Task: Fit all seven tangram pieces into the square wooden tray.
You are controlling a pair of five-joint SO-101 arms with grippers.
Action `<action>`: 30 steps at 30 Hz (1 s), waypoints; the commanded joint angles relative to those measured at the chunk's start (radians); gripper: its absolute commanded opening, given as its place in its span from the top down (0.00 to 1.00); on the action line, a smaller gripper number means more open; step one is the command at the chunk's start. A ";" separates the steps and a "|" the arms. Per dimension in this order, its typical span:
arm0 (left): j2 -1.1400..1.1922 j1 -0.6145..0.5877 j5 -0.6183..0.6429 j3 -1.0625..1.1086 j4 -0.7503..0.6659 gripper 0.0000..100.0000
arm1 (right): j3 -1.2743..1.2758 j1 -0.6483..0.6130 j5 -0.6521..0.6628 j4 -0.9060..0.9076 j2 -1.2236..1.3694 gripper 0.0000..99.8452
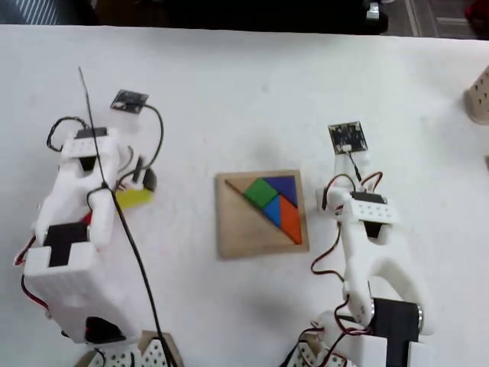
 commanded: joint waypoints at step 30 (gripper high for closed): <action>-0.214 -0.002 -0.133 0.201 -0.143 0.67 | -0.025 -0.015 0.012 0.002 -0.012 0.98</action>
